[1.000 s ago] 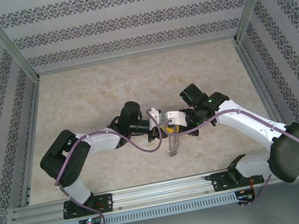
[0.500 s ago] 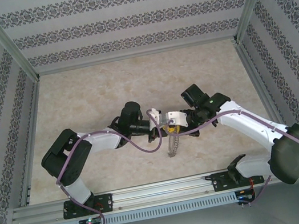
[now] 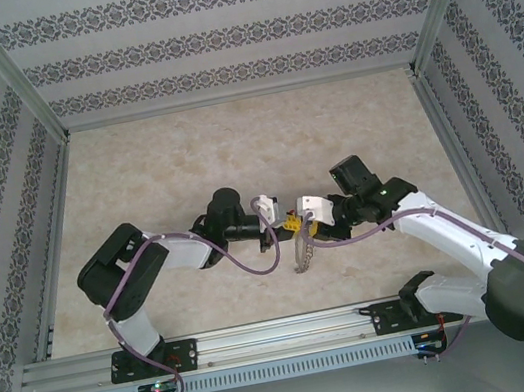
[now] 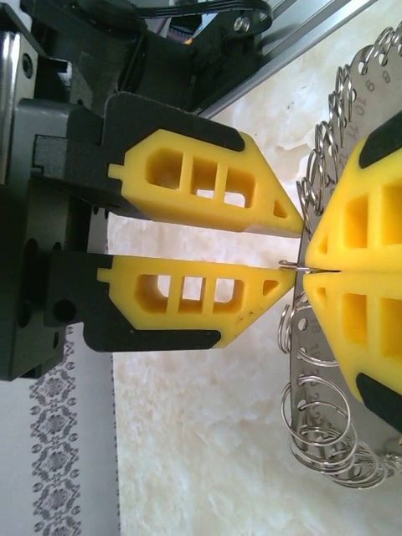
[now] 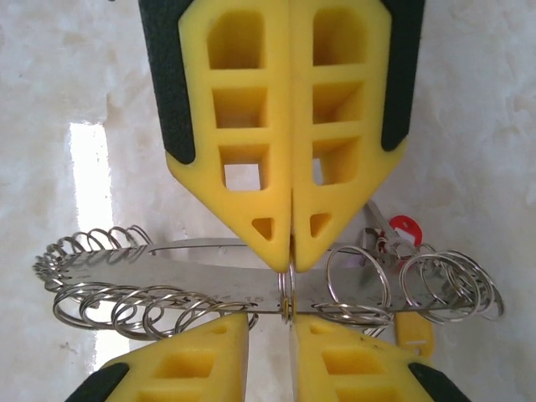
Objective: Put the keys on the keyring
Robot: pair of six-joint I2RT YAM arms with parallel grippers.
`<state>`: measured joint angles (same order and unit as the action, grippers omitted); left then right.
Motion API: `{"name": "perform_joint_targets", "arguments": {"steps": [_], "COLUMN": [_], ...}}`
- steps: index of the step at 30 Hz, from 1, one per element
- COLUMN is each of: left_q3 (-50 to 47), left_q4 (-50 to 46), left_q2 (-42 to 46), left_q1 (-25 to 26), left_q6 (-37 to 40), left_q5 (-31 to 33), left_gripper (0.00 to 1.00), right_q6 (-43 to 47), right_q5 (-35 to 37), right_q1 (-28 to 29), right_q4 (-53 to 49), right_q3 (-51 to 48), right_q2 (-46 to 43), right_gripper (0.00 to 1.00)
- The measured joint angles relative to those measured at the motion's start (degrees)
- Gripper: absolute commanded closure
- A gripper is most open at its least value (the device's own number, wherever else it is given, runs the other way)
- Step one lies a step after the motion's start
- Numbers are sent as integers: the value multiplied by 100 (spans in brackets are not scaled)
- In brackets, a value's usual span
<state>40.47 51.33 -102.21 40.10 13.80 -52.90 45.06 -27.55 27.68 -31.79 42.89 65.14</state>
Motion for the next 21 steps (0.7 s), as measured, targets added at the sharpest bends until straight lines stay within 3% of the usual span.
{"name": "perform_joint_targets", "arguments": {"steps": [8, 21], "left_q3": [-136, -240], "left_q4": [918, 1147], "left_q2": [-291, -308], "left_q1": [-11, -35], "left_q6": [-435, -531], "left_q5": [90, 83], "left_gripper": [100, 100], "right_q6": [-162, -170], "right_q5": [-57, -260], "right_q1": [-105, -199], "right_q4": [457, 1010], "right_q3": [-232, -560], "right_q2": [-57, -219], "right_gripper": [80, 83]}}
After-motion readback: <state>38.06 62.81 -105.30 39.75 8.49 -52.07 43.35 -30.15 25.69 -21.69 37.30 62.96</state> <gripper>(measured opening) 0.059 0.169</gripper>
